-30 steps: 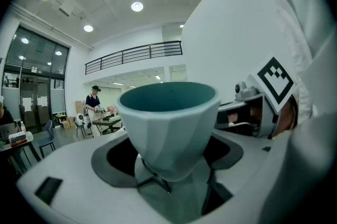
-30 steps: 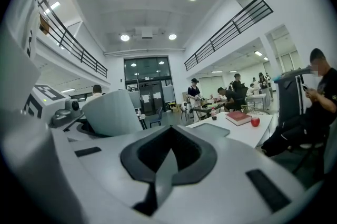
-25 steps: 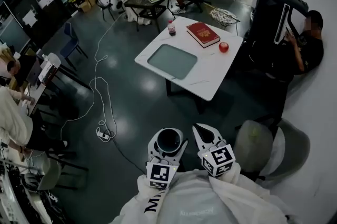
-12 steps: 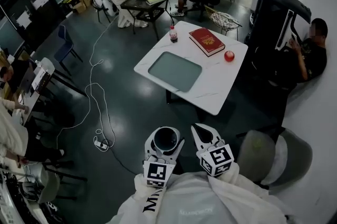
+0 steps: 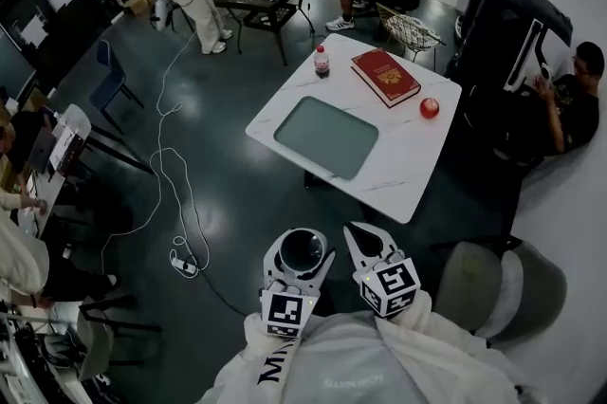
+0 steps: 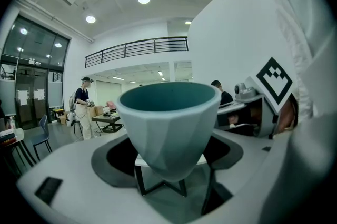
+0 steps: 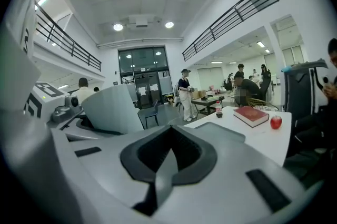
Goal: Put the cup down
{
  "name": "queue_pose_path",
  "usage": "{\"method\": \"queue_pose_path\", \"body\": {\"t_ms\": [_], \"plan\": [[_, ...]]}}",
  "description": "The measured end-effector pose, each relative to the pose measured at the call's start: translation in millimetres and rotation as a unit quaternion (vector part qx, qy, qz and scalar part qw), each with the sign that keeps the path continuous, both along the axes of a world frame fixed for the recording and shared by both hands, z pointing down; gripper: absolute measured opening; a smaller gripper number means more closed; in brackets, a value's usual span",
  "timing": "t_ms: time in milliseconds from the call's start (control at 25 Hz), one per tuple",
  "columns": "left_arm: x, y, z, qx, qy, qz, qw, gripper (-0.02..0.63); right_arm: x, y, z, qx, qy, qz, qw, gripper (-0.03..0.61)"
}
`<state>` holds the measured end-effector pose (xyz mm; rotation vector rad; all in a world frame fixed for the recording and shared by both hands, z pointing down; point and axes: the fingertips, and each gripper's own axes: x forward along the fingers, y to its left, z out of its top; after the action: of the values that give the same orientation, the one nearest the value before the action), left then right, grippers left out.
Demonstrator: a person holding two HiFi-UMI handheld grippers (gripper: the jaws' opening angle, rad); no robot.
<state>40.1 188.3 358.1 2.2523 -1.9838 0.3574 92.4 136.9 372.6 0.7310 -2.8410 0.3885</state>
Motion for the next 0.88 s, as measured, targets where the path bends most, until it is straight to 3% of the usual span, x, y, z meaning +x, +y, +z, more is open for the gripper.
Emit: {"method": "queue_pose_path", "body": {"t_ms": [880], "plan": [[-125.5, -79.0, -1.8, -0.005, 0.003, 0.024, 0.9997, 0.374, -116.3, -78.7, -0.3, -0.010, 0.011, 0.037, 0.999, 0.005]]}}
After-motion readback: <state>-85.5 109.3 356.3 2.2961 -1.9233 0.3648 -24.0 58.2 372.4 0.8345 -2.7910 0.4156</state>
